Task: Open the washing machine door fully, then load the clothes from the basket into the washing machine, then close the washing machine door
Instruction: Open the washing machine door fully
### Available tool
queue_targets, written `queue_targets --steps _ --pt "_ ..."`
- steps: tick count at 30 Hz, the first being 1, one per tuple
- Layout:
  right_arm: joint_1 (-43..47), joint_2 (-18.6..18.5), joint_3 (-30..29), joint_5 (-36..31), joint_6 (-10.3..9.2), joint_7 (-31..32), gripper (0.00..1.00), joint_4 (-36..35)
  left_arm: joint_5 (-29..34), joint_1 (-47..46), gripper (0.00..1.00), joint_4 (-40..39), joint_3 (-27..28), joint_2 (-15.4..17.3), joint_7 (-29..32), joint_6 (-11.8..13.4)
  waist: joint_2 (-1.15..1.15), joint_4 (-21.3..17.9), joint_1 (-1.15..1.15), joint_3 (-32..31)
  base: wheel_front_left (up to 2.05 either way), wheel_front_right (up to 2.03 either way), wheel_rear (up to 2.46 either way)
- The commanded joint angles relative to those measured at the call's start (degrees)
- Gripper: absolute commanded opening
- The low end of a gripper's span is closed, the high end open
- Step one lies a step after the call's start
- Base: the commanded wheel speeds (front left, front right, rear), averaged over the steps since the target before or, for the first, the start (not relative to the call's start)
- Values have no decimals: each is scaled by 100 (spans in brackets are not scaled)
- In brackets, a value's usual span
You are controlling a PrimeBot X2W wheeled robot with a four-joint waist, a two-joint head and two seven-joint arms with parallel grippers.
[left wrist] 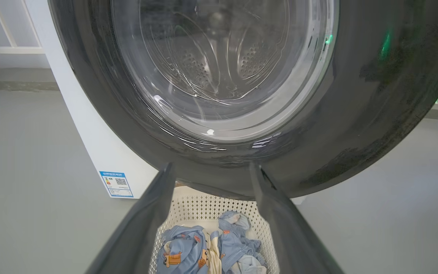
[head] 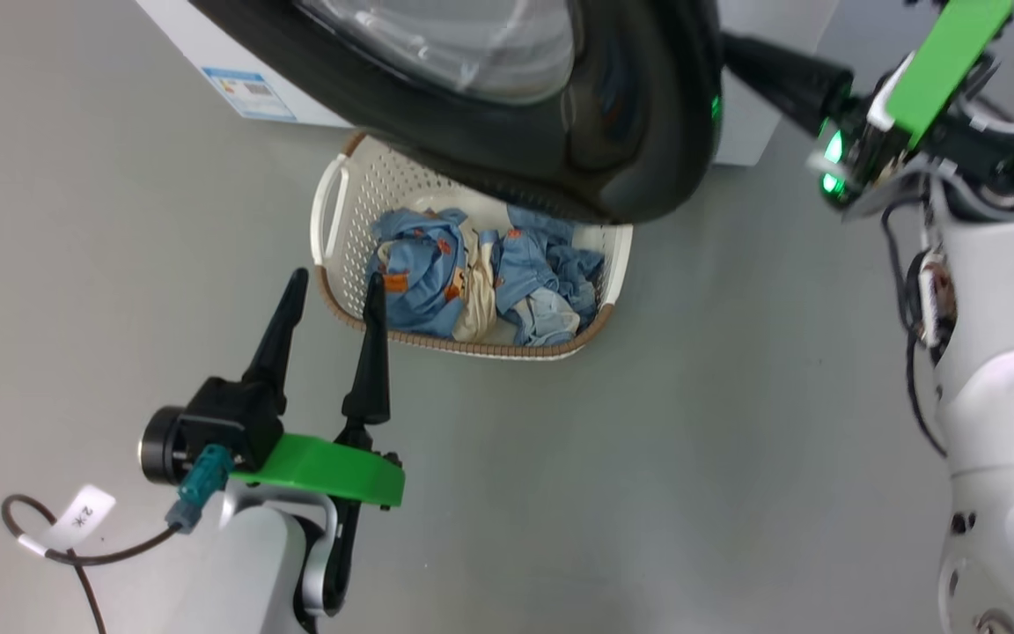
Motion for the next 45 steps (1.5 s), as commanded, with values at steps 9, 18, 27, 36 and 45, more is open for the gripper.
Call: queue_targets --steps 9,18,27,36,45 --pt "838 282 231 279 9 10 0 -393 180 323 100 105 172 117 -46 -113 0 -12 0 -634 0 0 0" --pt "1359 289 912 745 9 -325 0 -329 252 591 100 250 94 117 -46 -204 0 84 0 -1122 0 0 0" --pt "1656 290 1511 1109 9 -602 0 -222 271 776 100 350 -18 117 -46 -266 0 178 0 -1428 0 0 0" --pt "1796 290 2117 1391 9 -848 0 -33 276 913 100 427 -49 117 -46 -283 0 209 0 -1626 0 0 0" --pt "1808 290 2478 1676 9 -1042 0 48 259 929 100 442 -44 117 -46 -276 0 185 0 -1675 0 0 0"
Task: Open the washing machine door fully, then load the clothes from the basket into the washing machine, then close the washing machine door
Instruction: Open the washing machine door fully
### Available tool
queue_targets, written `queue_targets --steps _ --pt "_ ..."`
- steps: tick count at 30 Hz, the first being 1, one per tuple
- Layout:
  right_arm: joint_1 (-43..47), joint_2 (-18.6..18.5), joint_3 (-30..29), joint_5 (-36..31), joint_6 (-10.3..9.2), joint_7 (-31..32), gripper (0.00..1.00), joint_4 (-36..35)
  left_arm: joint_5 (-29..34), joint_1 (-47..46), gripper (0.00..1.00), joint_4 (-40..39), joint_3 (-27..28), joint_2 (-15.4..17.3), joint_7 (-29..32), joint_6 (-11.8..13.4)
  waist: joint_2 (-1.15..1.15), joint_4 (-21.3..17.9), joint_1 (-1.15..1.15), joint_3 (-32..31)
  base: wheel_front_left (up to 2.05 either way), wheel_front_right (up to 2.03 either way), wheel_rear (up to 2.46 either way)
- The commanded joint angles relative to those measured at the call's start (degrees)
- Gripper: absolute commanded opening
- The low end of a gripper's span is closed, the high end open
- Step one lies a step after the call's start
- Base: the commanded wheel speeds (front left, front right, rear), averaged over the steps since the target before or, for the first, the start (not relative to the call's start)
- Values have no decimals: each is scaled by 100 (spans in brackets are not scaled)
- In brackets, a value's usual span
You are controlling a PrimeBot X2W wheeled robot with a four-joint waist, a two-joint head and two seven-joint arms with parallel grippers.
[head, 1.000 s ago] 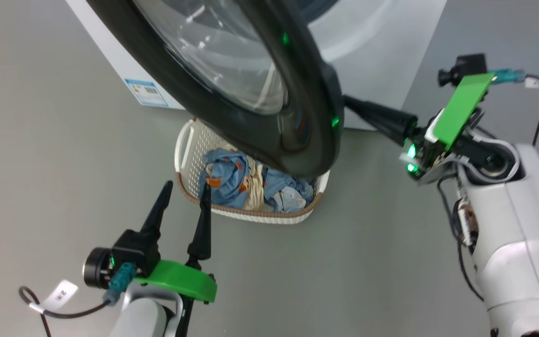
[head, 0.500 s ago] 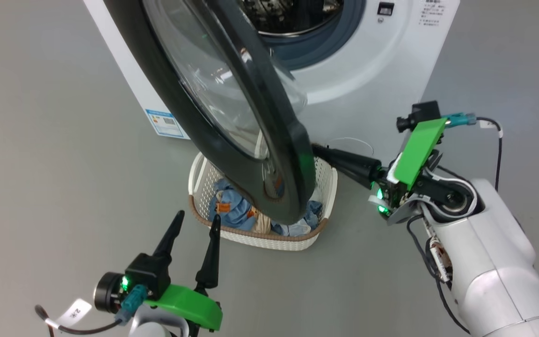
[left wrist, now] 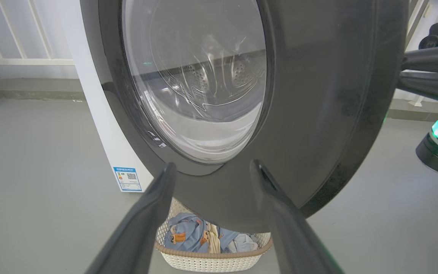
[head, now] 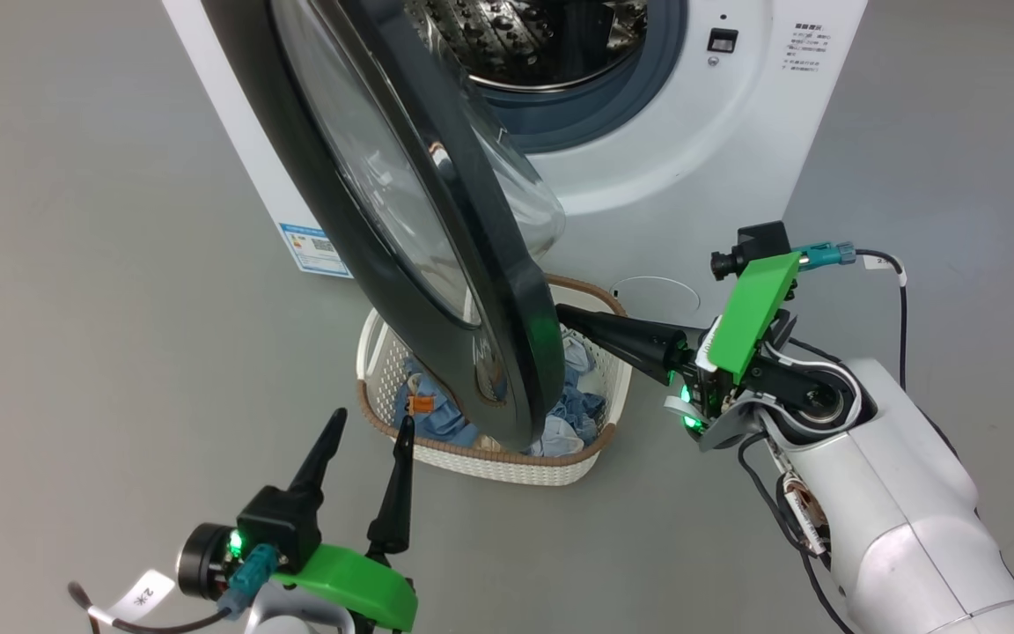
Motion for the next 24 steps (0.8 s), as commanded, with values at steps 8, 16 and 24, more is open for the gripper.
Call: queue_targets --steps 8,16,24 --pt "47 109 95 80 9 -256 0 -106 56 -30 100 -103 220 93 -46 -23 0 -79 0 -13 0 0 0" --pt "236 -174 -298 176 9 -608 0 -457 125 -53 100 -124 371 93 -46 -14 0 -200 0 10 0 0 0" --pt "776 -543 -598 95 9 -988 0 -1094 170 -49 100 -130 482 93 -46 -41 0 -326 0 10 0 0 0"
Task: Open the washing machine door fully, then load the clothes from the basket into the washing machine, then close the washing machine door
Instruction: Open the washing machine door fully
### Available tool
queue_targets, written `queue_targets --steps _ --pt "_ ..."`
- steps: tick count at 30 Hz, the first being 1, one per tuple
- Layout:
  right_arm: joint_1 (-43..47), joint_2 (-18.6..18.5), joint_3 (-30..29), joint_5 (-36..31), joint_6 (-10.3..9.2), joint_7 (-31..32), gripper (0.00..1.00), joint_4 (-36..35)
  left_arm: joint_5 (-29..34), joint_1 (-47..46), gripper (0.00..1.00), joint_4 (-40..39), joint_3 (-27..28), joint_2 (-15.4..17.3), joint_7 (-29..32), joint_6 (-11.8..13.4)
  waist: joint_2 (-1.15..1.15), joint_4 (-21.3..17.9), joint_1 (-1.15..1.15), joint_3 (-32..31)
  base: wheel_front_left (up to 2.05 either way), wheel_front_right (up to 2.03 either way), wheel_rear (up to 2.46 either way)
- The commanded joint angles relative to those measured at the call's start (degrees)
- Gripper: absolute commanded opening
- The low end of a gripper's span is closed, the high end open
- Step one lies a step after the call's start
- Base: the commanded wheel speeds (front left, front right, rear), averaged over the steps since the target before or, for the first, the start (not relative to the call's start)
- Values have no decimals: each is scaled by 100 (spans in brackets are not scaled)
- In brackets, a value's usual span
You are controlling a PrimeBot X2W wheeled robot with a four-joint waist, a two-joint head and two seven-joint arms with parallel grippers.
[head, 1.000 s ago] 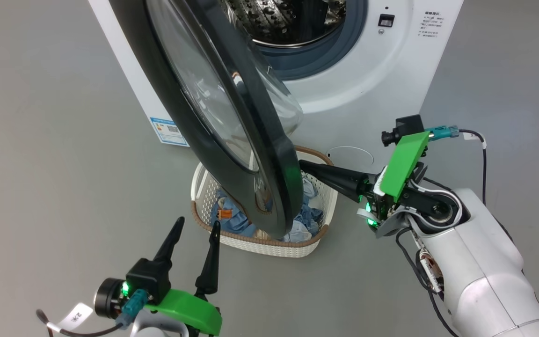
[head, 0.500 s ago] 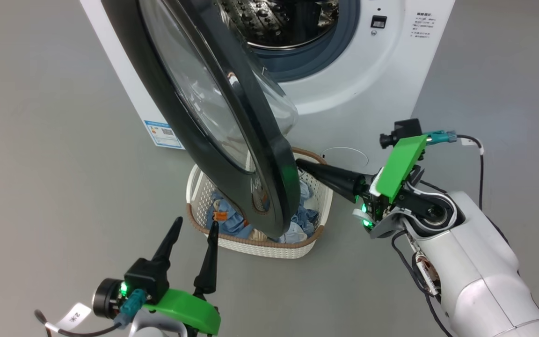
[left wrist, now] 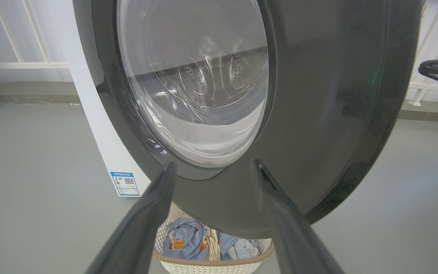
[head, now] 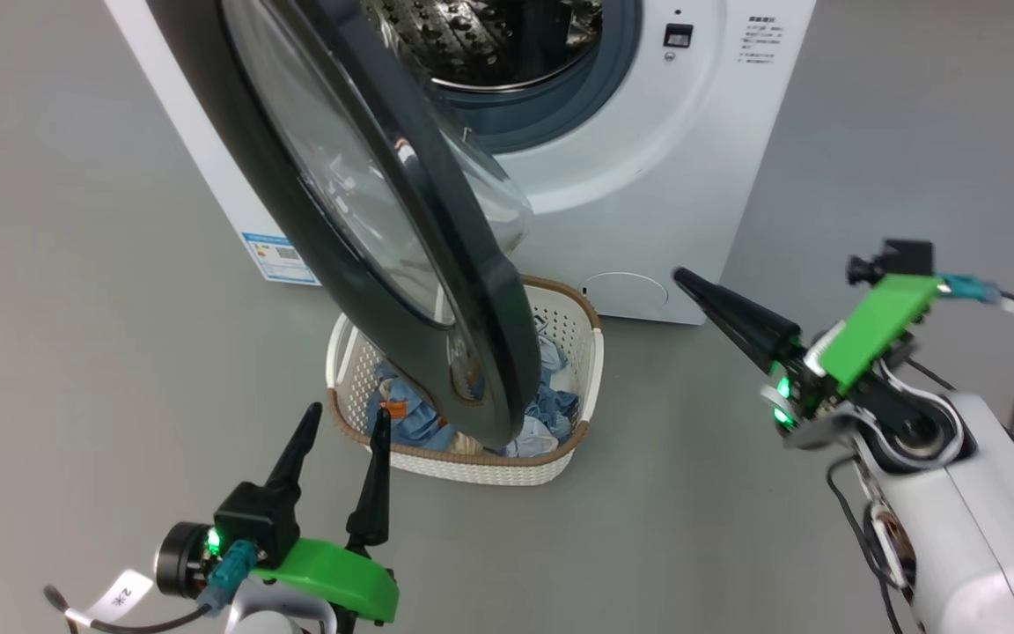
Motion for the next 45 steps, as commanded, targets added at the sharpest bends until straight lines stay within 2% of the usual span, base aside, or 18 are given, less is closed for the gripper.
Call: queue_targets --steps 1,2,3,4,5,15,22,27,31,40,45 --pt "119 2 39 -78 9 -80 1 -236 79 -50 100 -127 202 92 -46 -50 0 -32 0 -10 0 0 0" --pt "240 -34 9 -142 9 -196 33 -343 92 -51 100 -118 206 92 -46 -59 0 -52 0 -14 0 0 0" --pt "364 -52 -28 -182 9 -306 51 -450 102 -54 100 -111 211 92 -46 -64 0 -72 0 -15 0 0 0" --pt "487 -70 -49 -242 9 -414 89 -562 108 -55 100 -106 223 92 -46 -64 0 -102 0 -26 0 0 0" --pt "614 -90 -67 -321 9 -538 100 -674 116 -53 100 -99 229 92 -46 -66 0 -127 0 -39 0 0 0" --pt "1784 -125 -261 -986 9 -1631 100 -1698 179 -34 100 -49 274 92 -46 -110 0 -309 0 -158 0 0 0" --pt "2316 -76 -418 -2116 9 -2842 100 -2072 181 29 100 -41 277 92 -46 -125 0 -397 0 -248 0 0 0" --pt "2579 -110 -562 -3566 9 -3754 100 -2093 155 97 100 -17 250 92 -46 -133 0 -436 0 -334 0 0 0" --pt "2717 -67 -812 -5006 9 -4326 100 -2112 156 151 100 6 233 92 -46 -146 0 -466 0 -396 0 0 0" --pt "3179 365 -1439 -7957 9 -4655 100 -2564 154 270 100 55 217 92 -46 -174 0 -506 0 -570 0 0 0" --pt "3466 573 -1474 -8606 9 -4677 100 -2643 144 330 100 84 207 92 -46 -184 0 -516 0 -681 0 0 0"
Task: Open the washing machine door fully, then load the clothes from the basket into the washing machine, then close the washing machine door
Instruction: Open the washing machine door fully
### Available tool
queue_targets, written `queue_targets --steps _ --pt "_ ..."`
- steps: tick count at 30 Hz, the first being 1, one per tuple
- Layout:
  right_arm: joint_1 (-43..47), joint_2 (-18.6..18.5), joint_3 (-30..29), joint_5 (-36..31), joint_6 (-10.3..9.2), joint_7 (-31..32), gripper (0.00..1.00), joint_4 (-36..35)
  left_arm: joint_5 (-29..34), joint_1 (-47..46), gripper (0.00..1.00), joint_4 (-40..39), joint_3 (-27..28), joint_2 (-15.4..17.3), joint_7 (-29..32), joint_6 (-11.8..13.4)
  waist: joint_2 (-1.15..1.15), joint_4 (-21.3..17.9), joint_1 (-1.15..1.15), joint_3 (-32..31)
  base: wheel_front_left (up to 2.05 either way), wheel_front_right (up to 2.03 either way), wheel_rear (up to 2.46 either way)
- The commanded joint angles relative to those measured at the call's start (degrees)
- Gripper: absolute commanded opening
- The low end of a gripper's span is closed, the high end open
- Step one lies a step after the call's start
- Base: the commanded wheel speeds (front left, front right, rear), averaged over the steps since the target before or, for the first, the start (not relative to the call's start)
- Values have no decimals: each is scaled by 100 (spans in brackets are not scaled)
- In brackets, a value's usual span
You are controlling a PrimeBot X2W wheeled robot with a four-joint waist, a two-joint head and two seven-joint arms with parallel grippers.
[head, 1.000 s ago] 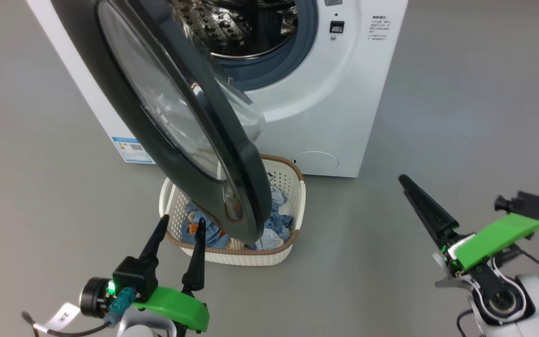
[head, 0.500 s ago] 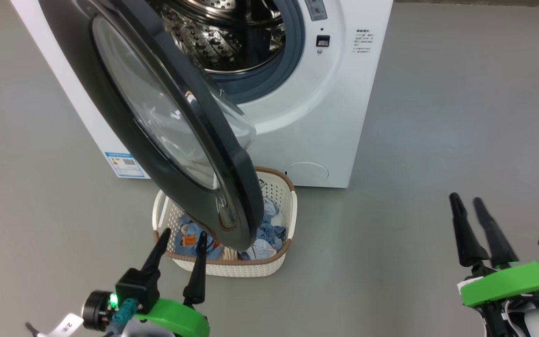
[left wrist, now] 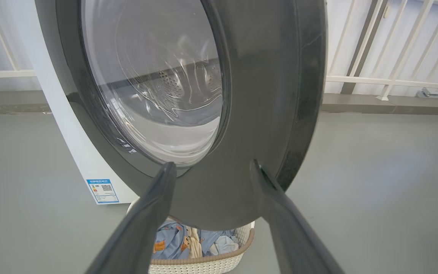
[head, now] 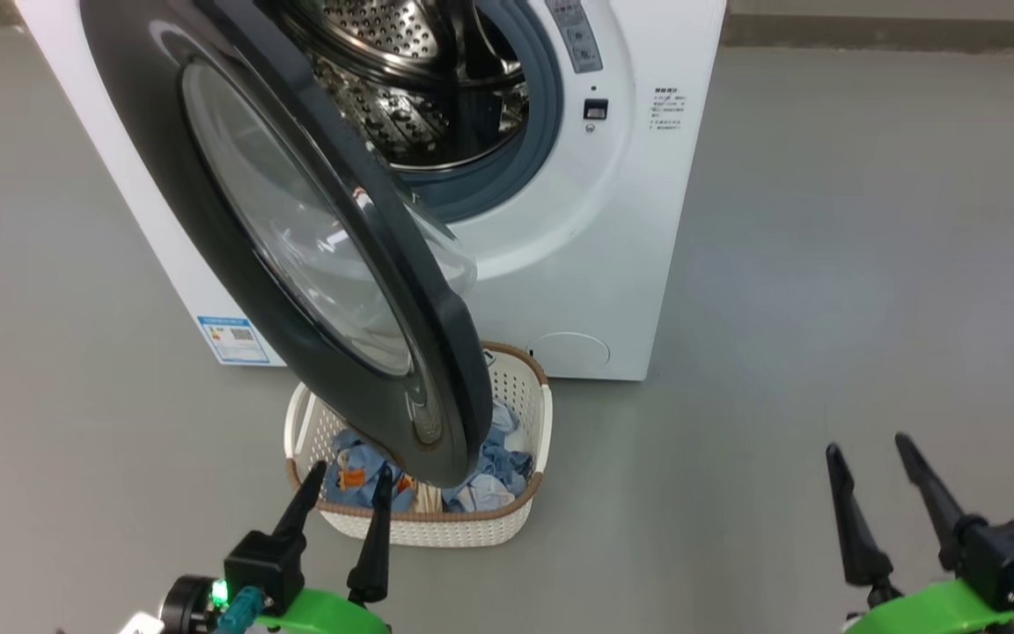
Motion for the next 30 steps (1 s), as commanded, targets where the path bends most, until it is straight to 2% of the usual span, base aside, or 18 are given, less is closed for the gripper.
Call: queue_targets --steps 1,10,30 --pt "18 3 102 -111 9 -63 100 -176 -7 -69 100 -99 161 84 -47 -29 0 -11 0 -60 0 0 0" --pt "244 148 27 -177 9 -19 100 -71 -21 -5 100 -67 155 84 -47 -42 0 -32 0 -183 0 0 0" --pt "260 167 80 -21 9 -1 100 113 -62 12 100 11 199 84 -47 43 0 -11 0 -240 0 0 0"
